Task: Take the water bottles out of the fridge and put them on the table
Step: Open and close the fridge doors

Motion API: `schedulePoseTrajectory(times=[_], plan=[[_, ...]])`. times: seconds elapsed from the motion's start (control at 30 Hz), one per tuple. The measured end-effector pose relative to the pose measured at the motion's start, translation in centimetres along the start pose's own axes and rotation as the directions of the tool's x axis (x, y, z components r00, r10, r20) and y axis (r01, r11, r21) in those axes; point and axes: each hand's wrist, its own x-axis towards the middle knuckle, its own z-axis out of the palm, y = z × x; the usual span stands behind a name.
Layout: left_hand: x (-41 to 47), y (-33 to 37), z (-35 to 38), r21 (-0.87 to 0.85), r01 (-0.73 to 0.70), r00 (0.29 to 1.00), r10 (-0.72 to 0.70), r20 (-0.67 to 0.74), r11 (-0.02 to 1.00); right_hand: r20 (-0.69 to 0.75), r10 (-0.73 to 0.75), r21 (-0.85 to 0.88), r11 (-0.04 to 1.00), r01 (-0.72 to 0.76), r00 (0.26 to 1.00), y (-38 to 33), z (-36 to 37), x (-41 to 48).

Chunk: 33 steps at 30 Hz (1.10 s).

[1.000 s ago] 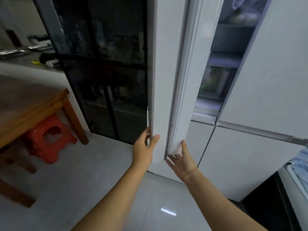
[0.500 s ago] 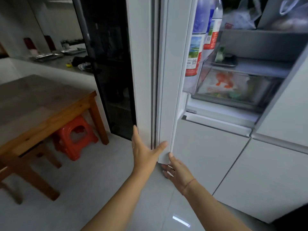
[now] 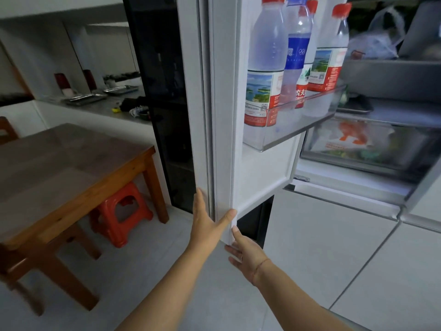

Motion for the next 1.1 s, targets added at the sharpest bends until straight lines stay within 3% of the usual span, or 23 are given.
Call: schedulePoseTrajectory(times=[0.23,0.43,1.1], plan=[[2.3,-0.2,-1.8,0.018,0.042,0.999,-0.041,-0.028,0.999,-0.065,0.038,-0.104,0.994,-0.045,0.997,-1.7,4.1,2.3],[4.4,-0.3,-3.3,0.011,0.093,0.996,-0.093,0.003,0.996,-0.084,0.058,-0.094,0.993,-0.066,0.995,-2.4,6.0,4.3],[4.5,-0.9,-3.0,-0.006,0.078,0.997,-0.078,-0.002,0.997,-0.031,0.033,-0.086,0.996,-0.035,0.999,-2.2,5.1,4.9]])
